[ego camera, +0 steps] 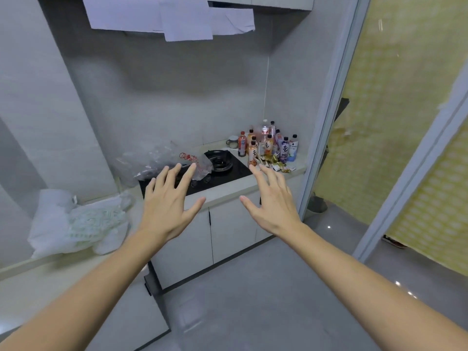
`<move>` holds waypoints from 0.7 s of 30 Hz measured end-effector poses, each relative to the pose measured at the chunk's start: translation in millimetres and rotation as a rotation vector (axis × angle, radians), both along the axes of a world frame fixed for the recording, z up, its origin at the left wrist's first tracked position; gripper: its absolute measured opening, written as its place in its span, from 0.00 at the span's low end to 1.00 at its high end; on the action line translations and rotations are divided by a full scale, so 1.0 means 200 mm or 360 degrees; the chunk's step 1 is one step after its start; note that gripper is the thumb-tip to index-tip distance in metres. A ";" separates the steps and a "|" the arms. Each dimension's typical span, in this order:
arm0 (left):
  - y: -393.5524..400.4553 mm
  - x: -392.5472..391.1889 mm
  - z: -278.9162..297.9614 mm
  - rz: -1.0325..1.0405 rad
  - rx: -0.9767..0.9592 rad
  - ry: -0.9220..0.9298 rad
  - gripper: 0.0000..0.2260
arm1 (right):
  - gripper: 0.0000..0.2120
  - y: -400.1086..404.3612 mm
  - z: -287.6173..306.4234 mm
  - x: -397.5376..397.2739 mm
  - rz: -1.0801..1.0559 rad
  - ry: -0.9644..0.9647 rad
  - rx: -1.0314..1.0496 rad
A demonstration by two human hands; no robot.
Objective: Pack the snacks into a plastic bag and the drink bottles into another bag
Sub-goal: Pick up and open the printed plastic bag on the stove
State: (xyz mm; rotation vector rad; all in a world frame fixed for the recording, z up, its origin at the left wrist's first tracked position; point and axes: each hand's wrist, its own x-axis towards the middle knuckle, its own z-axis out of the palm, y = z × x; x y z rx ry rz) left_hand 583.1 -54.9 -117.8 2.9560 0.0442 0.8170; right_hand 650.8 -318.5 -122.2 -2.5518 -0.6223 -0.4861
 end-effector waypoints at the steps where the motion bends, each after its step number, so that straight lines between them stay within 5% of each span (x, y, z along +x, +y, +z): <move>1: 0.03 0.10 -0.02 -0.0006 -0.0016 0.0005 0.34 | 0.38 0.02 -0.02 0.08 -0.0003 0.0003 -0.0014; 21: 0.35 1.58 -0.28 0.0001 -0.0068 0.0191 0.34 | 0.37 0.32 -0.30 1.54 -0.0062 0.0147 -0.0083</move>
